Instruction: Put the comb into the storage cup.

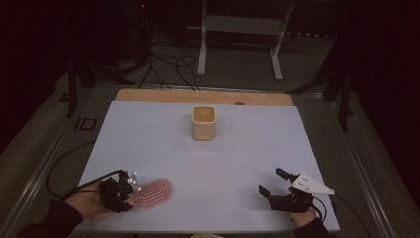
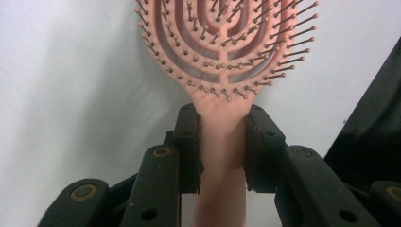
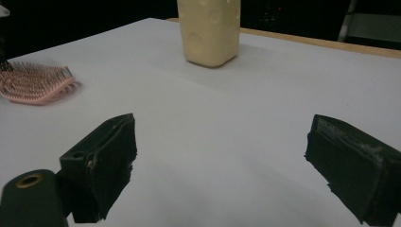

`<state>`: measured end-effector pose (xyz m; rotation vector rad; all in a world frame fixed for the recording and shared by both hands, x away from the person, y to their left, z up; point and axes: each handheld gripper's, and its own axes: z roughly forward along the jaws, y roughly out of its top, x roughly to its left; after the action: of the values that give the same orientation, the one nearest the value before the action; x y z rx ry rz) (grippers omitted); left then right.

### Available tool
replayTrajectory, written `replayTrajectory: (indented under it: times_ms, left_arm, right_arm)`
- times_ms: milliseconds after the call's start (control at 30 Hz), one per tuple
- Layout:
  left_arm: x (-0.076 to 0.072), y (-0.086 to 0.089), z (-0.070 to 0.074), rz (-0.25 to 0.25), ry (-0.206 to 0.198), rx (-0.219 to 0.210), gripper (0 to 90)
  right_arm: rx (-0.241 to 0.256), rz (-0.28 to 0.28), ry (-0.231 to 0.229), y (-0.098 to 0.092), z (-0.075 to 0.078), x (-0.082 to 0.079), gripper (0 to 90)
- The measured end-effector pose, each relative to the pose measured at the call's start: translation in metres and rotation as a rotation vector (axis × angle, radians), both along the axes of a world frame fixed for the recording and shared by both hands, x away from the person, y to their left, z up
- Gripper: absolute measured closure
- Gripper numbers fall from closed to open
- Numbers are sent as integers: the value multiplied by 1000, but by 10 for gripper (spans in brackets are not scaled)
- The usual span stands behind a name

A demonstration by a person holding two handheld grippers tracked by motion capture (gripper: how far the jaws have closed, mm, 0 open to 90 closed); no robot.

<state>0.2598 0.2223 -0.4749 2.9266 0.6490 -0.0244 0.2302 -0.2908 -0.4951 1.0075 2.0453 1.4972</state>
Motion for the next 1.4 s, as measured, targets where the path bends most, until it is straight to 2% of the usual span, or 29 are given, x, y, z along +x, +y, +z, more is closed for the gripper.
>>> replayTrajectory:
  times_ms: [33, 67, 200, 267, 467, 500, 567, 600, 633, 667, 700, 800, 867, 933, 967, 1000, 1067, 1100, 1133, 1267, 1333, 1367, 1400]
  left_arm:
    - [1, 0, 2, -5, -13, -10, 711]
    - [1, 0, 3, 10, -18, -27, 711]
    - [2, -4, 5, -1, -45, -59, 711]
    - [3, -6, 7, 2, -48, -84, 712]
    - [6, -12, 14, 14, -116, -170, 711]
    - [6, -13, 14, 17, -111, -193, 711]
    - [8, -16, 15, 24, -139, -222, 711]
    - [8, -16, 15, 24, -139, -222, 711]
    - [10, -20, 15, 23, -169, -245, 711]
    - [11, -22, 15, 27, -166, -262, 711]
    - [11, -24, 15, 23, -191, -268, 711]
    - [14, -28, 15, 23, -204, -283, 711]
    - [16, -33, 16, 28, -241, -306, 711]
    - [18, -36, 16, 34, -254, -325, 711]
    - [18, -37, 16, 43, -274, -332, 711]
    - [19, -38, 16, 46, -273, -341, 711]
    - [19, -42, 16, 57, -308, -358, 712]
    - [20, -44, 15, 59, -305, -373, 712]
    - [20, -45, 15, 63, -328, -376, 711]
    - [24, -51, 12, 87, -342, -408, 712]
    - [25, -55, 11, 95, -366, -414, 711]
    - [26, -56, 11, 93, -353, -427, 712]
    - [26, -58, 11, 95, -371, -431, 711]
  right_arm:
    - [-1, -2, 1, 0, 0, 0, 92]
    - [-1, -2, 5, 0, 0, 0, 92]
    - [0, -2, 1, -1, 0, 0, 92]
    - [0, -1, 4, -1, 0, 1, 92]
    - [2, -1, 3, -1, -1, 1, 92]
    - [0, -1, 4, -1, 0, 0, 92]
    - [3, -2, 2, -1, 0, 0, 92]
    - [3, -3, 3, -1, 0, 0, 91]
    - [3, -1, 4, -1, 0, 1, 91]
    - [3, 0, 3, -1, -1, 1, 92]
    - [2, -2, 4, -1, 0, 0, 92]
    - [4, -2, 4, -1, 0, 0, 92]
    - [4, 0, 4, -1, -1, 1, 92]
    - [3, -1, 3, -1, 0, 0, 92]
    - [3, -1, 2, -2, 0, 1, 92]
    - [5, -1, 3, -2, -1, 1, 91]
    - [5, -1, 4, -2, -1, 1, 92]
    - [6, 0, 5, -1, -1, 1, 92]
    - [6, 1, 4, -1, -1, 1, 92]
    - [4, 2, 7, -1, -1, 1, 92]
    - [4, 0, 6, -1, -1, 1, 91]
    - [7, -4, 10, -1, -1, 1, 92]
    - [9, -4, 11, -1, -1, 1, 92]
